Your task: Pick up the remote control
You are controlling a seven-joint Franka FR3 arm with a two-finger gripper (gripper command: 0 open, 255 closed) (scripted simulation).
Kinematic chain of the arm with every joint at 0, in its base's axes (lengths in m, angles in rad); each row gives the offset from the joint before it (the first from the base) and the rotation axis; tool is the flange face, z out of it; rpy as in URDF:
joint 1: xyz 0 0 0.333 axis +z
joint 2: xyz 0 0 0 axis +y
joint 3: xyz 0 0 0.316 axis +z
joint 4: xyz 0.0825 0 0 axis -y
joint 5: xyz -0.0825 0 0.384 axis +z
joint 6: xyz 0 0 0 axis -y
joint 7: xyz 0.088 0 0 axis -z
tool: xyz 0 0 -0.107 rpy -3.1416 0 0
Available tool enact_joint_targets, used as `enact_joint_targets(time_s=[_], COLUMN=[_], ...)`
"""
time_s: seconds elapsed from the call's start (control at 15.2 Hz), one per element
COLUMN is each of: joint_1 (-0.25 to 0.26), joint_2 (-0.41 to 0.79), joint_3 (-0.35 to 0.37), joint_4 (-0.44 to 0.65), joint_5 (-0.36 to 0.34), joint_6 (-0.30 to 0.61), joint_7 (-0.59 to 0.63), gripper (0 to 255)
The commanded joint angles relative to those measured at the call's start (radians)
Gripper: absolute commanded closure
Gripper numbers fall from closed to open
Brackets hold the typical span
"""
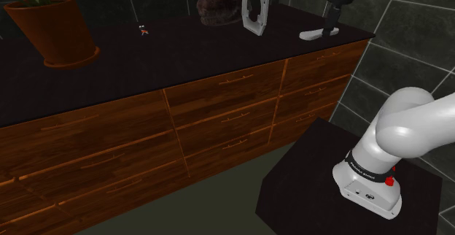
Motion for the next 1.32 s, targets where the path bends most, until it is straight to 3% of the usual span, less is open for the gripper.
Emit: enact_joint_targets(time_s=[0.0, 0.4, 0.73, 0.99, 1.19, 1.25], joint_1=[0.015, 0.089, 0.181, 0.272, 0.323, 0.317], joint_2=[0.019, 0.144, 0.306, 0.486, 0.672, 0.670], joint_3=[-0.065, -0.256, -0.430, -0.596, -0.732, -0.726], joint_4=[0.019, 0.138, 0.284, 0.430, 0.551, 0.536], joint_5=[-0.040, -0.117, -0.123, -0.058, 0.065, 0.063], joint_6=[0.000, 0.017, 0.043, 0.065, 0.073, 0.087], joint_7=[-0.130, -0.489, -0.800, -1.075, -1.308, -1.307], gripper=[0, 0, 0, 0, 0, 0])
